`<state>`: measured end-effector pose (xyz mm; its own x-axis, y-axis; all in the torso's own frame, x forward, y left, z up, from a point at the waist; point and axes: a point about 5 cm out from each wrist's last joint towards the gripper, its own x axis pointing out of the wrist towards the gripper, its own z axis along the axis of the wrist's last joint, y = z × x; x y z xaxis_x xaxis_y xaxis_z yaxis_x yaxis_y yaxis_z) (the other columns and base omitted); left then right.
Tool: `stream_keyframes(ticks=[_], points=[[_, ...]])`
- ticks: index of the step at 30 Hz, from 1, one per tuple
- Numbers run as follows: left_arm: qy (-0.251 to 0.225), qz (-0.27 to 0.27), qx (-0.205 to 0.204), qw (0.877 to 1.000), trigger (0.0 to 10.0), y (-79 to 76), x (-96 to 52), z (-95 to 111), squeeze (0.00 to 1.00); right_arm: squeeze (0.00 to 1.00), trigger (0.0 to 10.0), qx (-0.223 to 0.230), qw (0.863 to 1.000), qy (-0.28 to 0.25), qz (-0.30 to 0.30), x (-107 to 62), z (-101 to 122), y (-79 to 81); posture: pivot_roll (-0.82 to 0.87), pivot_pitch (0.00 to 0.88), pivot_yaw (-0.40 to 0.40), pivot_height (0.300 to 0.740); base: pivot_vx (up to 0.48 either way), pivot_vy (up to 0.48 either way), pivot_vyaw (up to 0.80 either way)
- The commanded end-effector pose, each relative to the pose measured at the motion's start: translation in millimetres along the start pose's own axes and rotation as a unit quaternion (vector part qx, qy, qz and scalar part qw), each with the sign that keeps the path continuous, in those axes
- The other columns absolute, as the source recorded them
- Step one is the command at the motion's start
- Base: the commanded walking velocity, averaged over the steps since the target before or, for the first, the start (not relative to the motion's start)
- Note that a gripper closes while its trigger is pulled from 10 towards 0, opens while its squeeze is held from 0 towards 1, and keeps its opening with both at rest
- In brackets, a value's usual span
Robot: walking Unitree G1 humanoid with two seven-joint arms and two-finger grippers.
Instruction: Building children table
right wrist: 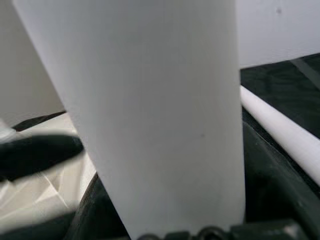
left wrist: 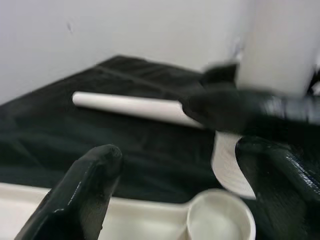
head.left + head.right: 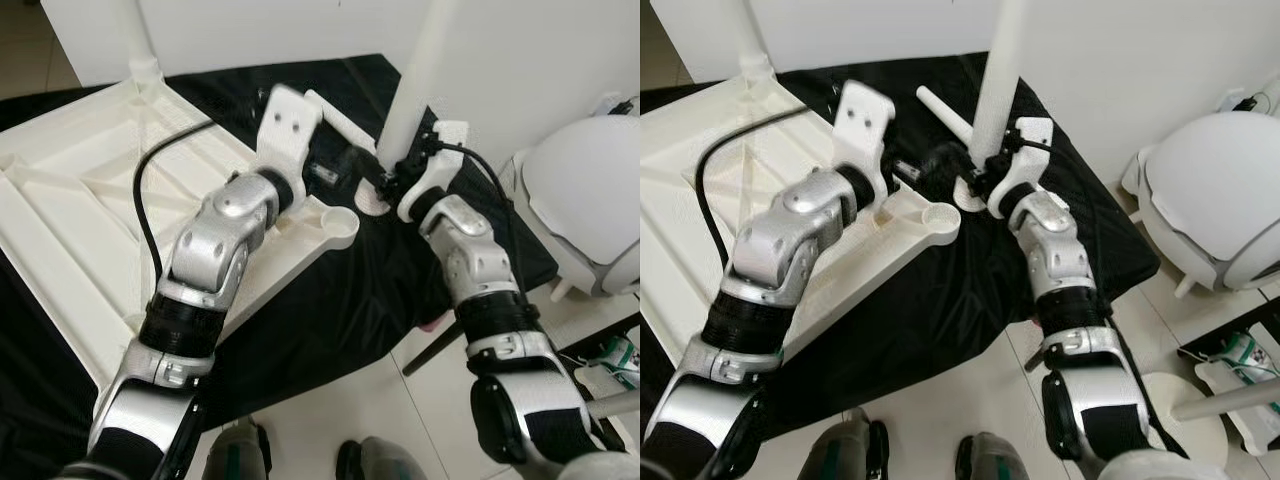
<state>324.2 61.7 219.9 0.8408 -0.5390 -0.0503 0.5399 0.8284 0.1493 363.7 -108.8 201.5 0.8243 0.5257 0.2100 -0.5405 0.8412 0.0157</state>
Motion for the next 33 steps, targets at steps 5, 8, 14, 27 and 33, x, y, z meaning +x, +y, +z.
stream_keyframes(ticks=[5,8,14,27,33], points=[[0.026,-0.024,0.063,0.997,10.0,-5.4,-8.2,-12.3,0.00,0.00,10.0,0.004,1.000,-0.025,0.004,4.4,2.7,7.9,-0.02,0.000,-0.022,0.740,0.000,0.000,0.00],[0.045,-0.042,0.084,0.995,10.0,-7.9,-11.6,-21.7,0.00,0.00,10.0,0.011,0.999,-0.032,-0.002,4.9,5.1,6.5,-0.02,0.003,-0.023,0.740,0.000,0.000,0.00],[0.120,-0.094,0.121,0.981,10.0,-19.6,-20.8,-58.2,0.00,0.00,10.0,0.005,0.999,-0.040,-0.017,4.0,7.7,1.1,-0.01,0.014,-0.022,0.740,0.000,0.000,0.00],[0.174,-0.071,0.114,0.976,10.0,-17.7,-16.4,-79.1,0.00,0.00,10.0,0.000,0.998,-0.051,-0.034,-0.6,12.7,-5.1,-0.04,0.029,-0.001,0.740,0.000,0.000,0.00],[0.186,-0.059,0.102,0.975,10.0,-17.1,-11.8,-81.8,0.00,0.00,10.0,-0.002,0.998,-0.052,-0.038,-1.8,13.0,-5.9,-0.05,0.030,0.005,0.740,0.000,0.000,0.00]])
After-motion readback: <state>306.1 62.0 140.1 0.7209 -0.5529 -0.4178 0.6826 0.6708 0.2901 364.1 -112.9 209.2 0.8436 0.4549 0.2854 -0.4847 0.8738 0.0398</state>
